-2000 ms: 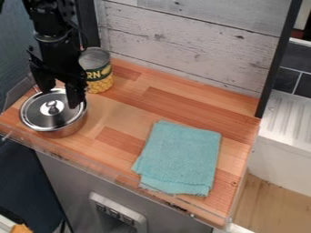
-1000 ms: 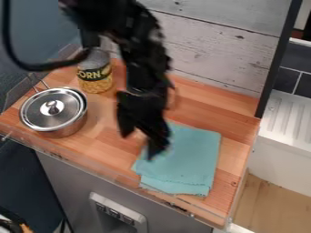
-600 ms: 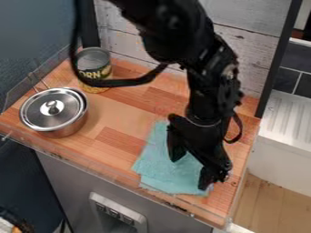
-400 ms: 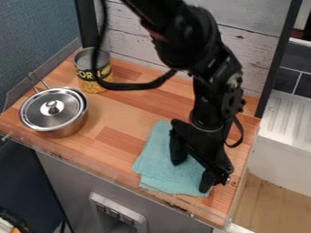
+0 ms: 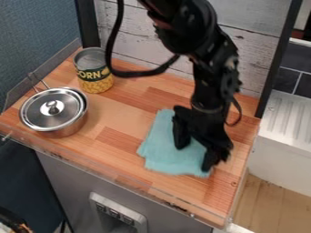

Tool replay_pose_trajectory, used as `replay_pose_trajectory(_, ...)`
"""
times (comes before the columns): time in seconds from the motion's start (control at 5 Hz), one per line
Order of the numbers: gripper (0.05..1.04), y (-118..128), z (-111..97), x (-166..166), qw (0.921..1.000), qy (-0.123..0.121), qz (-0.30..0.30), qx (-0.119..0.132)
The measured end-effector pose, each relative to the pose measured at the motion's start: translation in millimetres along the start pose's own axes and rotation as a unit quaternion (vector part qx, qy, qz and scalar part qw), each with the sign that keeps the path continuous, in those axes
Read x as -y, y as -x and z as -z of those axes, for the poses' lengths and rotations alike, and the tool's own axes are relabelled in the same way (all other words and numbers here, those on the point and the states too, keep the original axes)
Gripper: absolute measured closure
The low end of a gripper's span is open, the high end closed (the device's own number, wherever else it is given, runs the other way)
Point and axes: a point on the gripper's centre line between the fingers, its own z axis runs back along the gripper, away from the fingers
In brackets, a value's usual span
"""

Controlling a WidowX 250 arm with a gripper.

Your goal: Deplace le chifon bleu a droite du boite

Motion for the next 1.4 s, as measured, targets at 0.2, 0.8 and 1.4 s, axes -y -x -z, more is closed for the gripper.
replay_pose_trajectory(0.2,0.085,-26.8,3.7,-18.8,0.9999,0.000,0.005,0.011)
replay_pose_trajectory(0.8,0.085,-78.4,10.1,-47.3,0.9994,0.006,0.026,0.021)
replay_pose_trajectory(1.4,0.085,-51.9,-53.2,-76.0,0.9967,-0.039,-0.069,-0.022)
